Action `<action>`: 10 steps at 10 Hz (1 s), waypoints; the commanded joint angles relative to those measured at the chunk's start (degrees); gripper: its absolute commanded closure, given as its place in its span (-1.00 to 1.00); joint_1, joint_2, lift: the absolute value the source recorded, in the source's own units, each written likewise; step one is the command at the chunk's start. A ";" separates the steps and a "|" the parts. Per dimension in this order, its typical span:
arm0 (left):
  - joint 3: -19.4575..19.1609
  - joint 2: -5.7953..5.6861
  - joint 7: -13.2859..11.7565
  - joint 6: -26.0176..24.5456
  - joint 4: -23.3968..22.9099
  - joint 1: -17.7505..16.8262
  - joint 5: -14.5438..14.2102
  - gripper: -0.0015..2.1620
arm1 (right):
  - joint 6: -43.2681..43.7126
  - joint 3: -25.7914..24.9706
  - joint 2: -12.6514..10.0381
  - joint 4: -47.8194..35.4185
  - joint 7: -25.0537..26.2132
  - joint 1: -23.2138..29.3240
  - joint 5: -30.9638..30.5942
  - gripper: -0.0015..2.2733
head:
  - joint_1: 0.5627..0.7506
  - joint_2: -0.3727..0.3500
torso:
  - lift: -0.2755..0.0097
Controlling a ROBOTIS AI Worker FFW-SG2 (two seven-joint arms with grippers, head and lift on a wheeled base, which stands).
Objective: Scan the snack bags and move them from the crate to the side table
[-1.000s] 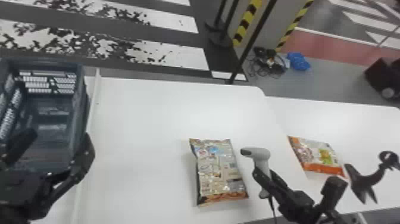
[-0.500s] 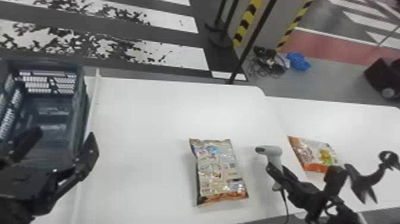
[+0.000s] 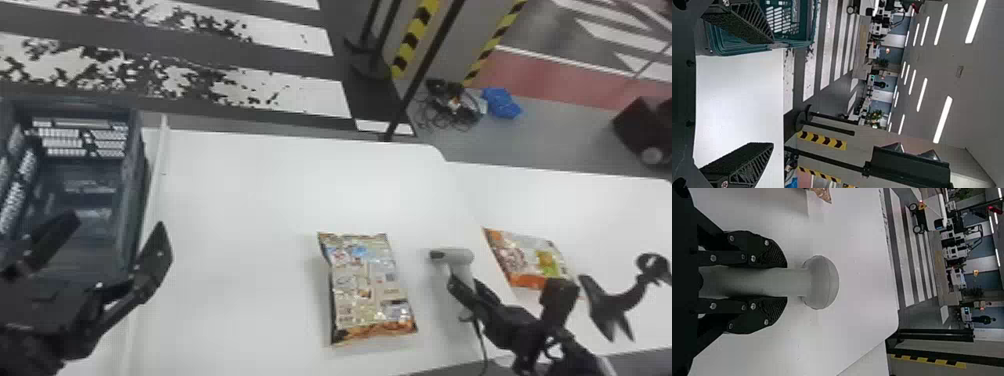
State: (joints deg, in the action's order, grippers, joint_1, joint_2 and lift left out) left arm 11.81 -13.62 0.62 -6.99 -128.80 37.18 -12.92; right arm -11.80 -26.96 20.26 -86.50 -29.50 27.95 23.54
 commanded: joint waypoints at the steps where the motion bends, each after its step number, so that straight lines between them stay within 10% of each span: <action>1: 0.23 -0.09 0.00 0.00 -0.14 -0.01 0.00 -0.94 | 0.24 -0.20 0.13 0.01 -0.38 0.08 0.02 -0.44 | 0.41 -0.94 | 0.32; 4: 0.50 -0.27 0.09 0.00 -0.76 0.52 0.26 -0.94 | 0.41 -0.99 0.22 -1.48 -0.64 0.79 0.46 -0.95 | 0.41 -0.94 | 0.32; 6: 0.50 -0.36 0.17 0.00 -1.11 0.79 0.26 -0.94 | -2.05 -2.48 0.05 -10.01 -1.43 4.92 2.74 -0.94 | 0.41 -0.94 | 0.32; 10: 0.85 -0.97 0.09 -0.17 -1.28 1.22 0.61 -0.94 | -31.93 -4.59 2.68 -16.07 -24.90 -1.06 4.06 -0.90 | 0.41 -0.94 | 0.32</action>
State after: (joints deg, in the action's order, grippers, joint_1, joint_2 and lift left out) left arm 12.71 -14.45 0.70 -7.17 -130.07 38.37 -12.24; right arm -39.64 -31.80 22.04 -102.58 -54.47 28.49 27.68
